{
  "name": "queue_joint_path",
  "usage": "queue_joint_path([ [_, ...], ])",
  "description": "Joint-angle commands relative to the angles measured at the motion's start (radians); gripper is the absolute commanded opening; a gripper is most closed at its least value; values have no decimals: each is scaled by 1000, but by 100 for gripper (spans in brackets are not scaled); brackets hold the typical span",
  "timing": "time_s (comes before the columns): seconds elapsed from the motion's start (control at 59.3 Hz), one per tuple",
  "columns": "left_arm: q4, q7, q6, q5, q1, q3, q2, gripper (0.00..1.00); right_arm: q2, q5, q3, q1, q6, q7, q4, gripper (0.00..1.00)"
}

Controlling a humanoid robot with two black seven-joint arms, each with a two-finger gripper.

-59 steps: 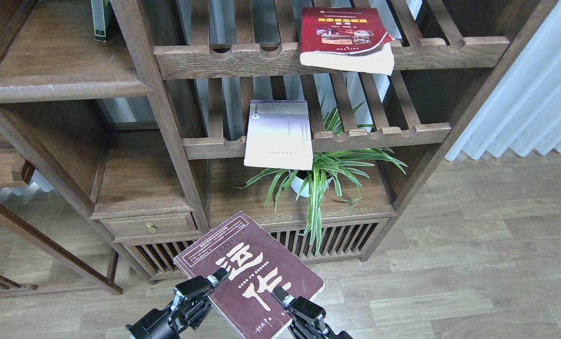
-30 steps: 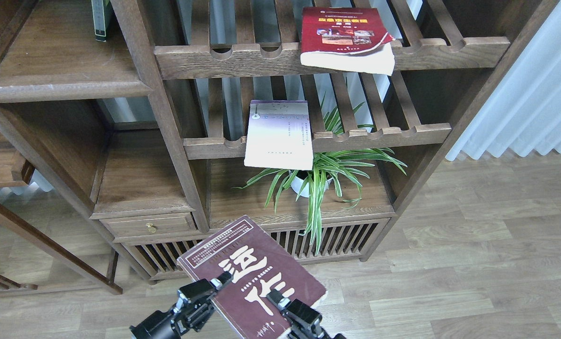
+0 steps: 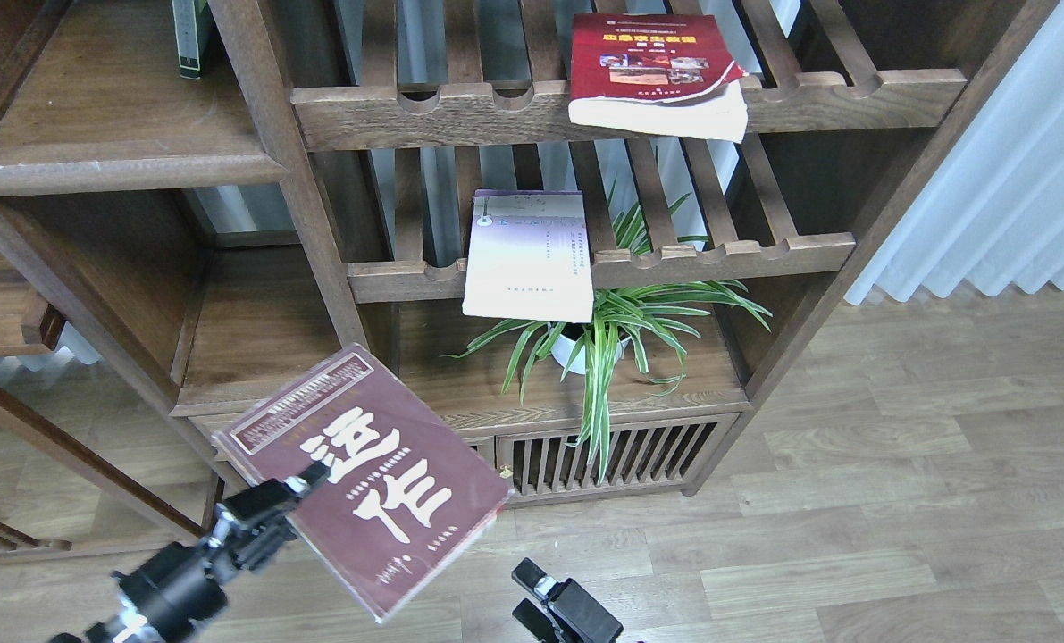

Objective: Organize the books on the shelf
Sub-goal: 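Carry the dark red book with the left gripper up to the upper shelf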

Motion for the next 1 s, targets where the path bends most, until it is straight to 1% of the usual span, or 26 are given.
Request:
queue_joint_path([
  [0.0, 0, 0, 0, 4, -2, -83, 53, 3, 0, -1, 0, 3, 0, -1, -14, 99],
  [0.067, -1, 0, 0, 1, -12, -129, 62, 3, 0, -1, 0, 3, 0, -1, -21, 99],
  [0.152, -1, 0, 0, -4, -61, -200, 77, 3, 0, -1, 0, 3, 0, -1, -31, 99],
  [0.219, -1, 0, 0, -7, -90, -226, 103, 3, 0, -2, 0, 3, 0, -1, -39, 99],
  [0.253, -1, -12, 0, -10, -112, -233, 126, 3, 0, -2, 0, 4, 0, -1, -44, 99],
  [0.27, -1, -27, 0, -13, -136, -238, 145, 3, 0, -4, -2, 4, 0, -1, -48, 99],
  [0.287, -1, -33, 0, -16, -153, -240, 160, 3, 0, -5, -2, 4, 0, -1, -50, 99],
  [0.371, -1, -42, 0, -32, -228, -246, 214, 3, 0, -11, -2, 6, 0, -1, -51, 99],
  [0.54, -1, -42, 0, -55, -362, -240, 289, 3, 0, -11, -2, 8, 0, -1, -53, 99],
  [0.624, 0, -42, 0, -56, -459, -227, 332, 3, 0, -11, -2, 9, 0, -1, -57, 99],
  [0.709, 0, -33, 0, -55, -524, -195, 380, 4, 0, -11, -2, 12, 0, -1, -57, 99],
  [0.793, 0, -19, 0, -44, -595, -154, 392, 4, 0, -11, -2, 14, 0, -1, -59, 99],
  [0.827, 0, 0, 0, -30, -639, -131, 393, 4, 0, -11, -2, 14, 0, -1, -59, 99],
  [0.844, 0, 0, 0, -24, -646, -128, 393, 4, 0, -11, -2, 14, 0, -1, -59, 99],
  [0.861, 2, 0, 0, 22, -693, -115, 393, 4, 0, -11, -2, 14, 0, -1, -59, 99],
  [0.979, 0, 0, 0, 93, -762, -117, 406, 4, 0, -11, -2, 14, 0, -1, -57, 99],
])
